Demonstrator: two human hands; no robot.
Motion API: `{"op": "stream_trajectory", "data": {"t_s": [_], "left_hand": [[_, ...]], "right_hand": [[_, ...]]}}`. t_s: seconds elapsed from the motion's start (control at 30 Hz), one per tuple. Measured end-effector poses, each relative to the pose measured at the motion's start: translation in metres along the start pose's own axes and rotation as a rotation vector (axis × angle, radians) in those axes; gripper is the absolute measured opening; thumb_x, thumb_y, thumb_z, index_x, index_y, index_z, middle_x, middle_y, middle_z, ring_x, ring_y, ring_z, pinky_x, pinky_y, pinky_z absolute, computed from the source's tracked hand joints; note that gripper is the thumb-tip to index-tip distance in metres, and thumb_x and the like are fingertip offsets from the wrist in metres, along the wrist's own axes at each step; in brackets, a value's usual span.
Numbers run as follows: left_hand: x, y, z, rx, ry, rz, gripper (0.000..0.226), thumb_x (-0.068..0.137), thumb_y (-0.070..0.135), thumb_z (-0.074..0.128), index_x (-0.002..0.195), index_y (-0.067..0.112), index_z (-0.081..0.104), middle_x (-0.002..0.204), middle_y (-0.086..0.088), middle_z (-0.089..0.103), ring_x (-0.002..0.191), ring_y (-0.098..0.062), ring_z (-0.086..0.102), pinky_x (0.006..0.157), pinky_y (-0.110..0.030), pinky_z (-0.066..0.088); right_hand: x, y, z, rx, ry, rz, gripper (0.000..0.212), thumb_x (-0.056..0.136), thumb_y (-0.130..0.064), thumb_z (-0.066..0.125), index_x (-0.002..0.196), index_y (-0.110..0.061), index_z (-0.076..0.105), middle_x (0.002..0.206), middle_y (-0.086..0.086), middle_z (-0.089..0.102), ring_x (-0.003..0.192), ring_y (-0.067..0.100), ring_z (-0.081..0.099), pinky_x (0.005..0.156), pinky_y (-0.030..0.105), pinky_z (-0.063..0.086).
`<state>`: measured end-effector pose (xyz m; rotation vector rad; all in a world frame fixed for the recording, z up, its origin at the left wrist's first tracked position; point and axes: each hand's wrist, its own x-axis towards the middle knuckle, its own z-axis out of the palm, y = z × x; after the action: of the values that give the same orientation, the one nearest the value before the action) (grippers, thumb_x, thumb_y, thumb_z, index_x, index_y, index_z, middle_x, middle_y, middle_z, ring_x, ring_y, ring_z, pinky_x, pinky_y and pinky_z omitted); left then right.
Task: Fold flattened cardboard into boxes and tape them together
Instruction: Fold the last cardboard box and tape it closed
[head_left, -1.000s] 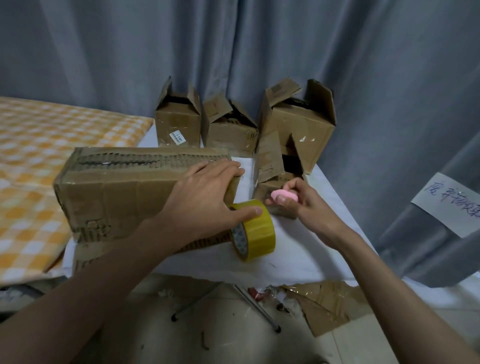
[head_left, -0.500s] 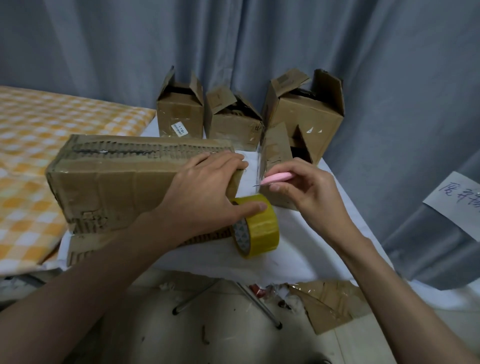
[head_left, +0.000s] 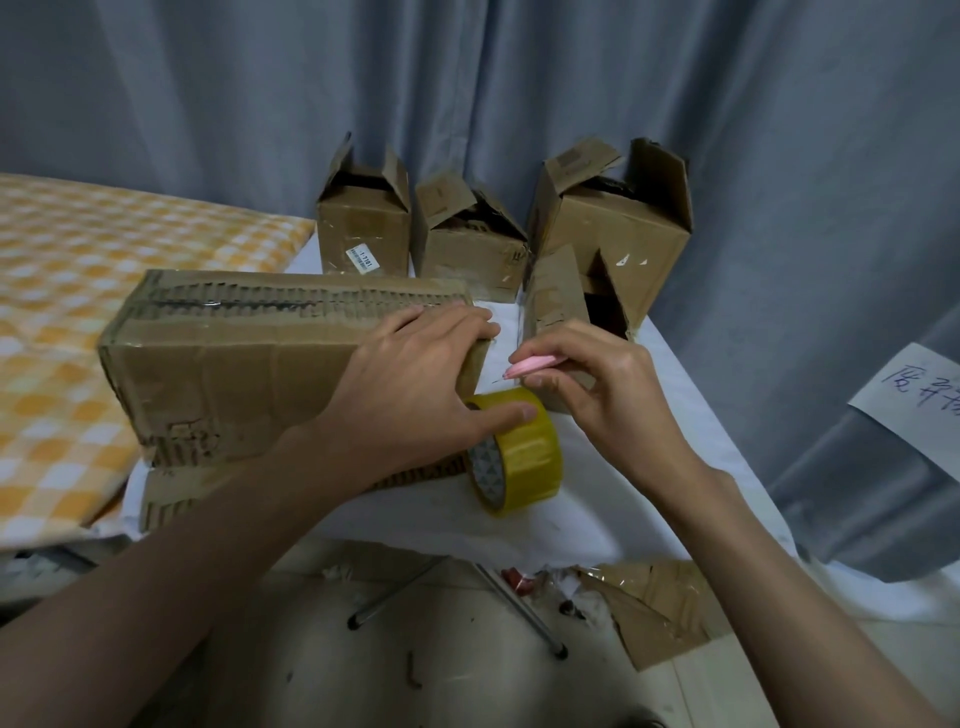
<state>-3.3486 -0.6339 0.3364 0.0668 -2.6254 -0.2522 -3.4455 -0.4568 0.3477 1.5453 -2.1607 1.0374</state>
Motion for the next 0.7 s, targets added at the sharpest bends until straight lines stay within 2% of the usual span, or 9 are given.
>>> {"op": "stream_trajectory", "data": {"t_s": [0.17,0.27,0.33,0.4,0.47,0.53,0.6,0.7], "left_hand": [[0.0,0.0,0.0,0.004,-0.012,0.004,0.092,0.073,0.089,0.031,0.142,0.03,0.045,0.152,0.015,0.041,0.141,-0.003,0.031,0.117,-0.028,0.013],[0.0,0.0,0.0,0.007,-0.005,0.009,0.092,0.073,0.089,0.03,0.141,0.029,0.045,0.151,0.015,0.041,0.139,-0.003,0.033,0.117,-0.027,0.013],[0.0,0.0,-0.001,0.01,-0.006,0.008,0.091,0.073,0.089,0.031,0.141,0.029,0.045,0.151,0.015,0.041,0.139,-0.002,0.033,0.117,-0.027,0.013],[0.0,0.0,-0.001,0.005,-0.006,0.006,0.091,0.073,0.089,0.033,0.142,0.03,0.045,0.152,0.015,0.04,0.14,-0.002,0.032,0.117,-0.027,0.012],[0.0,0.0,-0.001,0.003,-0.005,0.006,0.091,0.074,0.089,0.034,0.142,0.03,0.045,0.152,0.016,0.04,0.14,-0.002,0.032,0.117,-0.027,0.012],[0.0,0.0,-0.001,0.006,-0.005,0.006,0.091,0.074,0.089,0.033,0.142,0.03,0.044,0.152,0.016,0.039,0.14,-0.002,0.032,0.117,-0.026,0.011],[0.0,-0.001,0.0,0.008,-0.008,0.006,0.092,0.073,0.09,0.032,0.142,0.03,0.044,0.153,0.016,0.038,0.14,-0.002,0.031,0.117,-0.026,0.01],[0.0,-0.001,0.0,0.012,-0.009,0.005,0.092,0.073,0.09,0.032,0.143,0.031,0.042,0.153,0.017,0.037,0.14,-0.002,0.03,0.116,-0.025,0.008]], "right_hand": [[0.001,0.003,0.003,-0.059,-0.027,-0.039,0.014,0.088,0.001,0.07,0.099,-0.008,0.075,0.097,0.003,0.069,0.093,0.013,0.064,0.08,0.035,0.052],[0.001,0.006,0.001,-0.085,-0.034,-0.04,0.015,0.089,0.001,0.07,0.099,-0.009,0.074,0.097,0.0,0.068,0.092,0.011,0.063,0.08,0.028,0.051],[-0.002,0.011,-0.003,-0.134,-0.036,-0.013,0.016,0.089,0.003,0.068,0.097,-0.01,0.073,0.095,-0.001,0.066,0.091,0.004,0.062,0.079,0.019,0.049],[-0.006,0.019,-0.006,-0.199,-0.046,0.08,0.021,0.086,0.008,0.067,0.095,-0.011,0.072,0.093,-0.003,0.065,0.087,-0.008,0.058,0.077,0.007,0.042],[-0.012,0.027,-0.007,-0.234,-0.076,0.243,0.023,0.084,0.006,0.069,0.096,-0.014,0.071,0.093,-0.007,0.066,0.085,-0.013,0.056,0.073,0.001,0.038],[-0.017,0.034,-0.005,-0.235,-0.14,0.423,0.023,0.084,-0.001,0.07,0.097,-0.02,0.066,0.095,-0.006,0.067,0.083,-0.002,0.056,0.066,0.003,0.037],[-0.022,0.041,0.0,-0.179,-0.239,0.588,0.022,0.082,-0.006,0.071,0.092,-0.023,0.061,0.086,-0.006,0.065,0.079,0.013,0.058,0.058,0.006,0.039],[-0.028,0.047,0.003,-0.19,-0.33,0.716,0.009,0.083,-0.012,0.075,0.087,-0.018,0.069,0.079,-0.006,0.066,0.083,0.018,0.063,0.057,0.008,0.042]]}}
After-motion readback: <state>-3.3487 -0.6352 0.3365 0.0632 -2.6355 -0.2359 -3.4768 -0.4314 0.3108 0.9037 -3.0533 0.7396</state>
